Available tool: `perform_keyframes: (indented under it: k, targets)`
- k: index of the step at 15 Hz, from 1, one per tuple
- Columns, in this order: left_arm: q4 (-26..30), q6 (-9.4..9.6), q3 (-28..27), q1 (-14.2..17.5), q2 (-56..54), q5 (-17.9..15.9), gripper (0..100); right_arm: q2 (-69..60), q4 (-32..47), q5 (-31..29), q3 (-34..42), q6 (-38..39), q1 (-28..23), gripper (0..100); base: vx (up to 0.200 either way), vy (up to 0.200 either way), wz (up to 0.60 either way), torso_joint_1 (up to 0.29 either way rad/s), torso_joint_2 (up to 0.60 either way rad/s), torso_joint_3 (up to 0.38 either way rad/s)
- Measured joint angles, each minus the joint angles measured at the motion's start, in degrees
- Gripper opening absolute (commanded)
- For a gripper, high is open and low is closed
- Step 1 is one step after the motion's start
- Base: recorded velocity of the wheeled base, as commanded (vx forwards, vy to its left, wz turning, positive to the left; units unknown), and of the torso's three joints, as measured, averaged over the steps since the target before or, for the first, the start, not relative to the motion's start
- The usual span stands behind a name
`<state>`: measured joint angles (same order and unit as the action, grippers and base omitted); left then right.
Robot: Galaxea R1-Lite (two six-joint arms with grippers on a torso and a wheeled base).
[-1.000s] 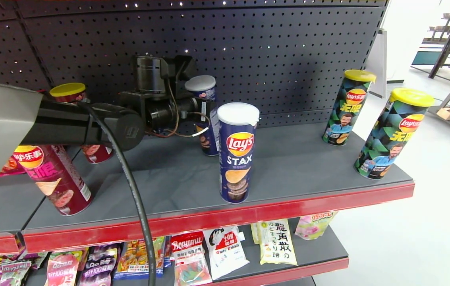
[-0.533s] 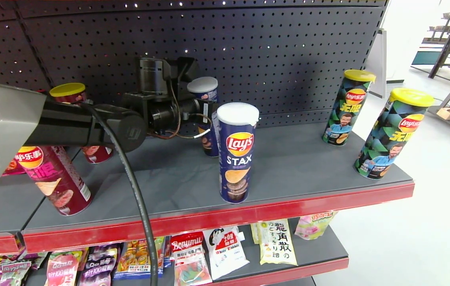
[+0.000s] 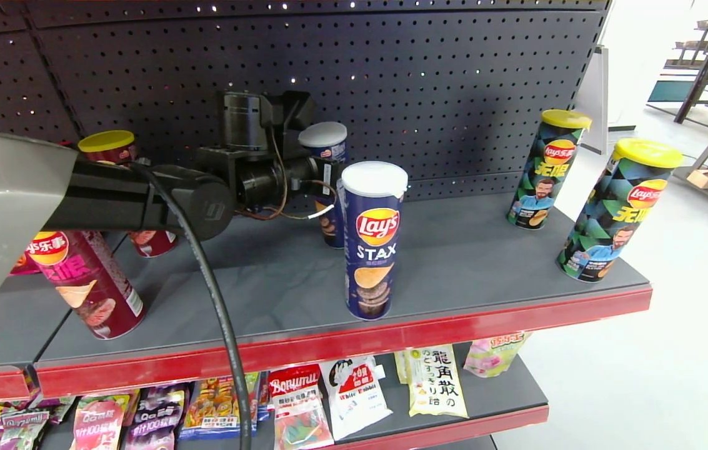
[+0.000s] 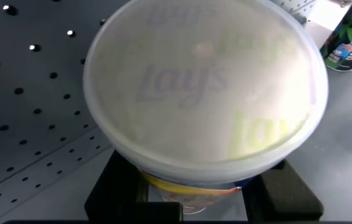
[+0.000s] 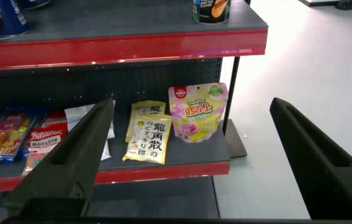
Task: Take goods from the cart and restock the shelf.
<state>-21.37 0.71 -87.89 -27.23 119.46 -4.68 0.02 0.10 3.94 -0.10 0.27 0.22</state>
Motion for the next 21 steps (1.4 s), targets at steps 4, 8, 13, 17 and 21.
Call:
perform_keyframes:
  k: [4,8,13,17,21]
  targets:
    - [0.1,0.05,0.0,0.0,0.0,-0.1,100,0.0,0.0,0.0,0.0,0.0,0.0,100,0.0,0.0,0.0,0.0,0.0,0.0]
    - [0.2,-0.09,0.5,-0.2,-0.5,0.0,100,0.0,0.0,0.0,0.0,0.0,0.0,100,0.0,0.0,0.0,0.0,0.0,0.0]
    - [1.5,0.09,6.4,0.1,-4.2,0.1,100,0.0,0.0,0.0,0.0,0.0,0.0,100,0.0,0.0,0.0,0.0,0.0,0.0]
    - [1.5,0.2,15.4,1.3,-10.4,0.3,100,0.0,0.0,0.0,0.0,0.0,0.0,100,0.0,0.0,0.0,0.0,0.0,0.0]
    - [2.7,0.35,25.4,1.8,-19.7,0.3,100,0.0,0.0,0.0,0.0,0.0,0.0,100,0.0,0.0,0.0,0.0,0.0,0.0]
